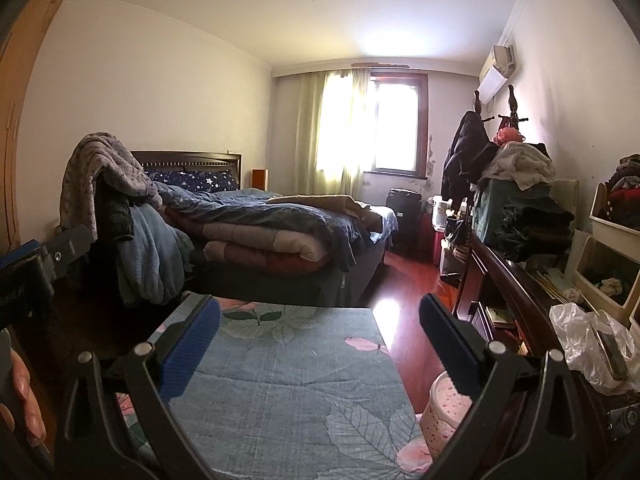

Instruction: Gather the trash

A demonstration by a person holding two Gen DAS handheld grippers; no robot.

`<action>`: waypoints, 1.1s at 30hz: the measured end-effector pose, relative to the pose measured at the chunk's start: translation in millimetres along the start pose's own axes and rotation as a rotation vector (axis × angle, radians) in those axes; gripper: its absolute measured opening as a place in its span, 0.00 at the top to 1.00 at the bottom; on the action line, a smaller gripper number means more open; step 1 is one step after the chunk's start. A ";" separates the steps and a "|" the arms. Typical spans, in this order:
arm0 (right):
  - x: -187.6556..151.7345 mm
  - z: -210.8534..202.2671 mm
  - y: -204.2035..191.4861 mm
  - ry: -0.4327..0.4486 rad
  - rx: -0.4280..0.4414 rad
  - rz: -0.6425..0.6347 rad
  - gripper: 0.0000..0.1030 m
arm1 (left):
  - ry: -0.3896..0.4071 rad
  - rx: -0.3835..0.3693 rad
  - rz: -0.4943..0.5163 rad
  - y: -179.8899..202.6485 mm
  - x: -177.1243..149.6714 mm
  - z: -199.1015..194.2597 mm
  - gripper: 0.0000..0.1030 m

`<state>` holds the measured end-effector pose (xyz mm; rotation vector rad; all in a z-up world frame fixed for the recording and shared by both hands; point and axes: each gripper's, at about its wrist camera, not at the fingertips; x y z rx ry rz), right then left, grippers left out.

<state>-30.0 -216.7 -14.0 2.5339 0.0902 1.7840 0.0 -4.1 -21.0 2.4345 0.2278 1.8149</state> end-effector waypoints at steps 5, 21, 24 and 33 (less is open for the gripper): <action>0.0 0.0 -0.6 0.000 -0.003 -0.001 0.03 | 0.011 -0.011 -0.006 -1.1 0.8 -3.3 0.03; -1.9 0.0 0.7 -0.013 -0.005 0.010 0.03 | 0.012 -0.006 0.014 4.5 -1.1 -6.7 0.03; -2.3 2.3 1.2 -0.017 -0.006 0.012 0.03 | 0.007 -0.014 0.018 5.4 -1.9 -3.8 0.03; -6.3 11.3 3.9 -0.034 -0.007 0.024 0.03 | -0.007 -0.026 0.033 10.1 -2.1 4.5 0.03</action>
Point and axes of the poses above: each gripper's, at about its wrist camera, not at the fingertips, and z roughly the way its jaws point, y to its right, x to its top, and after that the axes turned 7 degrees about -y, right-handed
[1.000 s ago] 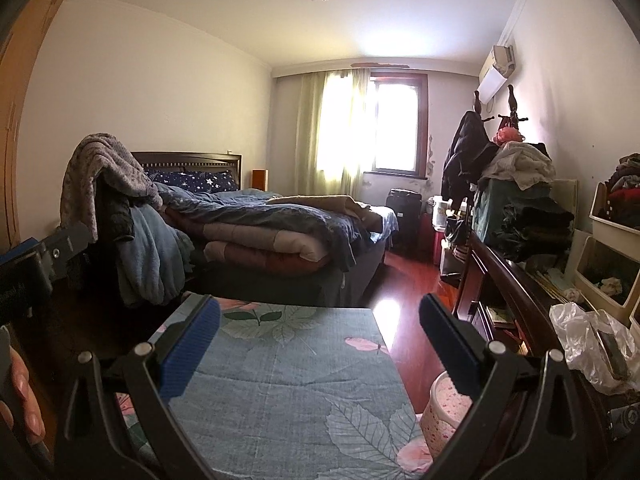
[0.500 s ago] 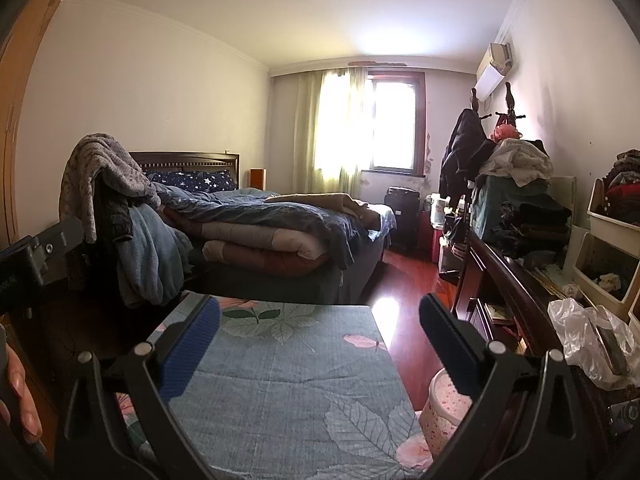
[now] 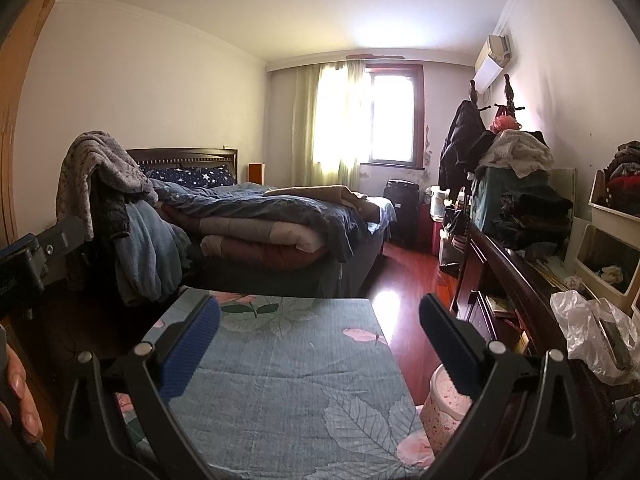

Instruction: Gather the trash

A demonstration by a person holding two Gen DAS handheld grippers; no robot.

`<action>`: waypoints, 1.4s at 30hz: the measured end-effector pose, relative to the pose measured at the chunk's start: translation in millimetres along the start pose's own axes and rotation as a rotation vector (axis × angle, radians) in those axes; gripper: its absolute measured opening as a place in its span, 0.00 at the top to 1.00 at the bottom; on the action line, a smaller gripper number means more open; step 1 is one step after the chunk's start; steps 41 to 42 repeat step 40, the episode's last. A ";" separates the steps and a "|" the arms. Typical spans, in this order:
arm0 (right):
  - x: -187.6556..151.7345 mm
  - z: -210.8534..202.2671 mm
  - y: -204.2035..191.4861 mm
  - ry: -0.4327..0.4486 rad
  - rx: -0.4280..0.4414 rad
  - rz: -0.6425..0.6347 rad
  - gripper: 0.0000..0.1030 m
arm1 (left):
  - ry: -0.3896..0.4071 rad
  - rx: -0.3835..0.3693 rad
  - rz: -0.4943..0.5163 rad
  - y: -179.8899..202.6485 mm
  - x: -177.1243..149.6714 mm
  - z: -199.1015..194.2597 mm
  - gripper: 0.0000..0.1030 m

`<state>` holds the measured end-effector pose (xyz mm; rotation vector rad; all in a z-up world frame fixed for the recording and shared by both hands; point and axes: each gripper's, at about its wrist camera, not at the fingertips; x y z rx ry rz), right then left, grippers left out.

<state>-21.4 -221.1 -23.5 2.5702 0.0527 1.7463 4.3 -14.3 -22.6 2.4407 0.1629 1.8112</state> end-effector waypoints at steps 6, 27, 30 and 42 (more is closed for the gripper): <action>-0.3 4.6 -0.1 -0.006 0.005 0.000 0.03 | -0.009 -0.009 -0.001 1.2 -1.4 3.7 0.03; -2.3 8.9 0.9 -0.012 0.012 -0.005 0.03 | 0.008 -0.047 -0.010 2.2 -0.9 3.1 0.03; -3.2 8.7 1.3 -0.010 0.009 -0.005 0.03 | 0.028 -0.033 0.011 6.4 -1.9 0.3 0.03; -5.3 7.5 2.5 -0.001 0.007 -0.006 0.03 | 0.032 -0.060 -0.020 0.1 -2.5 -3.6 0.03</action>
Point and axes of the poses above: each gripper's, at about its wrist camera, not at the fingertips, and z roughly the way its jaws point, y to its right, x to its top, and after that the axes turned 7 degrees about -y, right-handed
